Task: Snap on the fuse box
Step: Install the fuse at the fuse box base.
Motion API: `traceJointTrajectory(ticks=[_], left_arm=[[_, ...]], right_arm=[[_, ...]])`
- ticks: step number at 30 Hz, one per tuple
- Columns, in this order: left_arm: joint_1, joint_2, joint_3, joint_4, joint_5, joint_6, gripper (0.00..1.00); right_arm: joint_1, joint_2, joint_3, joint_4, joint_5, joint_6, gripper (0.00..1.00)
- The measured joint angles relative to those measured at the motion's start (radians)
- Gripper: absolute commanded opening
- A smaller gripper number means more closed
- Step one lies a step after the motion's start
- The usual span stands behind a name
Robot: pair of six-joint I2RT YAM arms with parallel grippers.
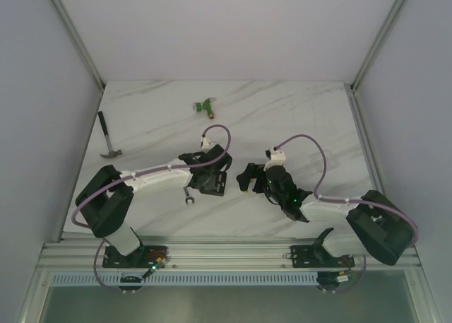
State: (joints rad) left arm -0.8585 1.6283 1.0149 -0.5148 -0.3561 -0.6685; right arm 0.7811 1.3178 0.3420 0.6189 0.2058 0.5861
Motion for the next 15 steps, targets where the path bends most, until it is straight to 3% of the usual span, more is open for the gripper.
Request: traceJointTrajectory(ticks=[4, 15], left_arm=[[0.0, 0.013, 0.013, -0.005, 0.0, 0.001, 0.13], [0.006, 0.011, 0.014, -0.006, 0.005, 0.0, 0.26]], right_arm=[[0.0, 0.0, 0.0, 0.0, 0.0, 0.0, 1.0], [0.0, 0.0, 0.0, 0.0, 0.0, 0.0, 1.0]])
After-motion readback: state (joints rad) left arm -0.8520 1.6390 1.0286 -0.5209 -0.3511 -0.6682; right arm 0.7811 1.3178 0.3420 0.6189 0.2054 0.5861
